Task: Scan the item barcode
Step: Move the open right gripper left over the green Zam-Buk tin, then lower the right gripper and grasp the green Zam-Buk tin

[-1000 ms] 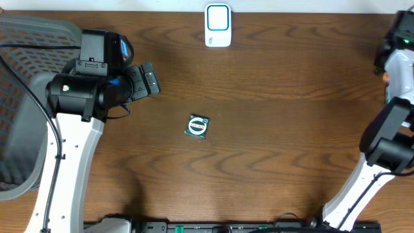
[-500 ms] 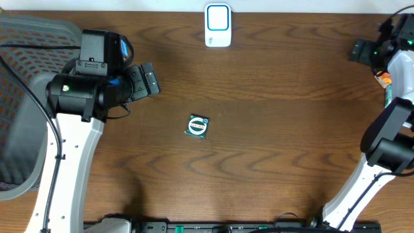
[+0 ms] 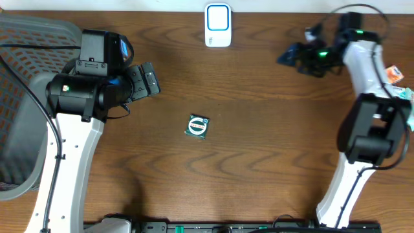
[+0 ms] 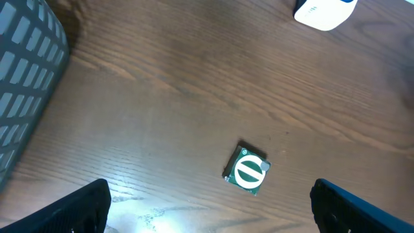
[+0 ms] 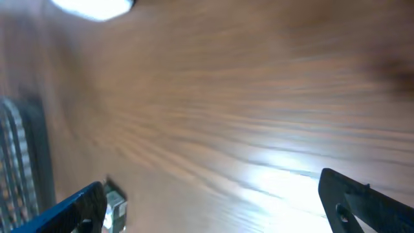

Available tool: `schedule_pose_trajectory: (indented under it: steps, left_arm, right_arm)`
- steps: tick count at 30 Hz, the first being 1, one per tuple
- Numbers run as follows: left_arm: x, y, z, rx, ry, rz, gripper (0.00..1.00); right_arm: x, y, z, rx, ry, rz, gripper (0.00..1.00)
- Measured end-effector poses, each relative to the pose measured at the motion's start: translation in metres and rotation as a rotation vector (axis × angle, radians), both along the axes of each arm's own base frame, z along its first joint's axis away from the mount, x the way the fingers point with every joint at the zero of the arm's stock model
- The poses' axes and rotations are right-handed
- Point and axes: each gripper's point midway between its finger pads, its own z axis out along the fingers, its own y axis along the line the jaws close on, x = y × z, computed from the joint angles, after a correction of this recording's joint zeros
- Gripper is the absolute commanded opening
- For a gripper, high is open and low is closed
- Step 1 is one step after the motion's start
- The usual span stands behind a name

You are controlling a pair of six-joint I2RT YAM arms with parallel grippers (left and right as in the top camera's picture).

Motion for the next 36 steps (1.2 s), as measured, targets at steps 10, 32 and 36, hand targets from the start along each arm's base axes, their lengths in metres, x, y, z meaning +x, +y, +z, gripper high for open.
schedule_pose_trajectory:
  steps: [10,32,36]
  left_arm:
    - [0.0,0.0,0.0,0.0,0.0,0.0,0.98]
    - [0.0,0.0,0.0,0.0,0.0,0.0,0.98]
    - [0.0,0.0,0.0,0.0,0.0,0.0,0.98]
  right_arm:
    - [-0.065,0.128,-0.024,-0.02,0.138,0.282,0.99]
    - [-0.137,0.232,-0.055,-0.397,0.326,0.062,0.99]
    - [-0.144,0.24,-0.057,-0.449,0.324,-0.002,0.99]
